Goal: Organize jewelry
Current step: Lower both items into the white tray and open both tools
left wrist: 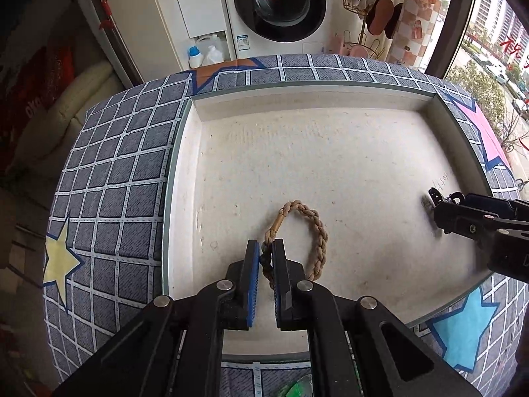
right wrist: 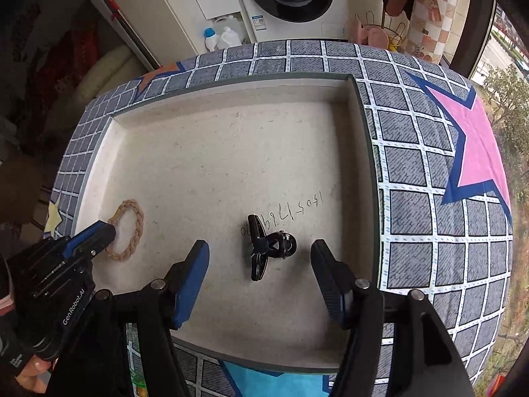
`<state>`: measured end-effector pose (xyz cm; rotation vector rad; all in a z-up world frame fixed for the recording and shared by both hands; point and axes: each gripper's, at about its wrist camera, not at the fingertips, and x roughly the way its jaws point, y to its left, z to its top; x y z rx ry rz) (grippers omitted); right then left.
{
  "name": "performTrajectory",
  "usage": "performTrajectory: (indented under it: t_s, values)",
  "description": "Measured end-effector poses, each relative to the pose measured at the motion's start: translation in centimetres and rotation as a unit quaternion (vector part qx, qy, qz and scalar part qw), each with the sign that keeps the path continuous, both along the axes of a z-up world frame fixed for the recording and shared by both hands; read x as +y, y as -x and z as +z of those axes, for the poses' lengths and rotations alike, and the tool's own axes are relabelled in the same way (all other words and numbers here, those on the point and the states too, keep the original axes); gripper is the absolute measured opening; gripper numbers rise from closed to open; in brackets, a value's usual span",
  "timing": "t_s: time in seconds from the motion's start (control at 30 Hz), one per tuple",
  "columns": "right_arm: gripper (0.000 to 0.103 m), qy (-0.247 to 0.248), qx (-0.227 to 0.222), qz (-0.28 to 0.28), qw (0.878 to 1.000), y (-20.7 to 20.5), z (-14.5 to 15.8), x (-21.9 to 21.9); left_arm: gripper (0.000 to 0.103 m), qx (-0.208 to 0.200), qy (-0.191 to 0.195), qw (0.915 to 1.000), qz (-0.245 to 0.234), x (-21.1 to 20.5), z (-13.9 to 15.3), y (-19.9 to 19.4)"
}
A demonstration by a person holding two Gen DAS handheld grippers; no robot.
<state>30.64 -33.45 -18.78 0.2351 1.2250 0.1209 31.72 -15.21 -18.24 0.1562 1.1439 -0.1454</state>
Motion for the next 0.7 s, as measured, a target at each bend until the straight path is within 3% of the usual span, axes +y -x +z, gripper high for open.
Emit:
performTrajectory:
  t_s: [0.17, 0.23, 0.27, 0.33, 0.5, 0.6, 0.7]
  values:
    - [0.068, -0.012, -0.018, -0.014, 1.0, 0.4, 1.4, -0.6, 0.022, -0.004, 0.012, 0.9999, 0.0, 0.2, 0.7, 0.2]
    - [0.068, -0.018, -0.023, -0.02, 0.999, 0.6, 2.0, -0.7, 0.089, -0.007, 0.009, 0.9999, -0.001, 0.1, 1.0, 0.3]
    - [0.068, -0.022, -0.024, -0.023, 0.999, 0.7, 2.2, -0.8, 0.103, -0.019, 0.004, 0.9998, 0.007, 0.2, 1.3, 0.6]
    - [0.068, -0.029, -0.026, -0.03, 0.999, 1.0, 2.5, -0.9, 0.103, -0.043, 0.007, 0.999, 0.007, 0.3, 2.1, 0.9]
    - [0.068, -0.033, -0.03, -0.035, 0.998, 1.7, 3.1, -0.9, 0.103, -0.057, 0.004, 0.9984, -0.003, 0.3, 3.5, 1.5]
    - [0.081, -0.043, -0.036, -0.039, 0.998, 2.6, 3.7, -0.8, 0.103, -0.07, 0.011, 0.9975, -0.005, 0.9, 4.9, 2.6]
    - [0.081, -0.051, -0.039, -0.041, 0.997, 4.0, 4.3, -0.7, 0.103, -0.074, 0.004, 0.9972, 0.005, 2.0, 5.7, 4.0]
